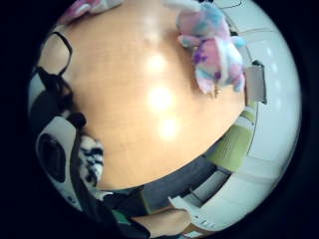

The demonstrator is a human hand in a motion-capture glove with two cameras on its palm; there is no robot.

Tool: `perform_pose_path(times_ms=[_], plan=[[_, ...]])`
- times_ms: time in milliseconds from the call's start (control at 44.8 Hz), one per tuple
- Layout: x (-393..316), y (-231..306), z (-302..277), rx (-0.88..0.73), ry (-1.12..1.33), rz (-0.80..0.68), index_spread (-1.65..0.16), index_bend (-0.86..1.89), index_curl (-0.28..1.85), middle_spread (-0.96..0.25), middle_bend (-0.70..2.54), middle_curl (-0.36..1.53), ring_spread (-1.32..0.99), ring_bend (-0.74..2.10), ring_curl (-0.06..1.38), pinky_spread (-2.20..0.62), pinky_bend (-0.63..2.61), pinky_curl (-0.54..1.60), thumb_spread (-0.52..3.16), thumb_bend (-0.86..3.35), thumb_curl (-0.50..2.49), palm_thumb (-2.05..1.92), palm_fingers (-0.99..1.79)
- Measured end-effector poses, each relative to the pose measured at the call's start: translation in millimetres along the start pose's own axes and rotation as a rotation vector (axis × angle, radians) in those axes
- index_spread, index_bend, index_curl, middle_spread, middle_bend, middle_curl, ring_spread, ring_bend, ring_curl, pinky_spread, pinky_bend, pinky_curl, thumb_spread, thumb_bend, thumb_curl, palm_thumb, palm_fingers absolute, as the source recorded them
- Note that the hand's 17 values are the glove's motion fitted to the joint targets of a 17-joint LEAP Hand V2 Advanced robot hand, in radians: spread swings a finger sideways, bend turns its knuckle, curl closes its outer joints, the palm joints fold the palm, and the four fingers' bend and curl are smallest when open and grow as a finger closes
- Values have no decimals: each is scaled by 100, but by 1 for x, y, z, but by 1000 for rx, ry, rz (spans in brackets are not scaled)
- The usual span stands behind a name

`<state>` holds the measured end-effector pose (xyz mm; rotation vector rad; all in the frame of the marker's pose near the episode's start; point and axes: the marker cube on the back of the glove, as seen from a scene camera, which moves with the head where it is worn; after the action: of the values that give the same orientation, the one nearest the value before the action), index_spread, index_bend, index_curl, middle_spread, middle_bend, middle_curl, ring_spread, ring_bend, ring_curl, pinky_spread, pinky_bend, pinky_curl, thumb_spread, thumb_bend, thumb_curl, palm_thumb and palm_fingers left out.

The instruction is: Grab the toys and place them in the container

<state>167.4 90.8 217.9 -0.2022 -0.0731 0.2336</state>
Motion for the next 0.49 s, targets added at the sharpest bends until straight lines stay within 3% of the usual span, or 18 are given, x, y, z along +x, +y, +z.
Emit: perform_pose_path(times_ms=[156,268,491], plan=[[-24,-8,-68,41,-50,-20,-33,-2,28,-29,79,45,-38,125,40,-41,106,41,102,24,48,61,83],[-59,-14,-128,170,-32,-45,-34,1,21,-32,83,47,-39,129,42,-43,109,41,96,21,52,62,80],[-191,-24,-242,319,-115,-172,-36,6,12,-36,85,50,-40,130,43,-43,113,40,88,15,59,61,79]])
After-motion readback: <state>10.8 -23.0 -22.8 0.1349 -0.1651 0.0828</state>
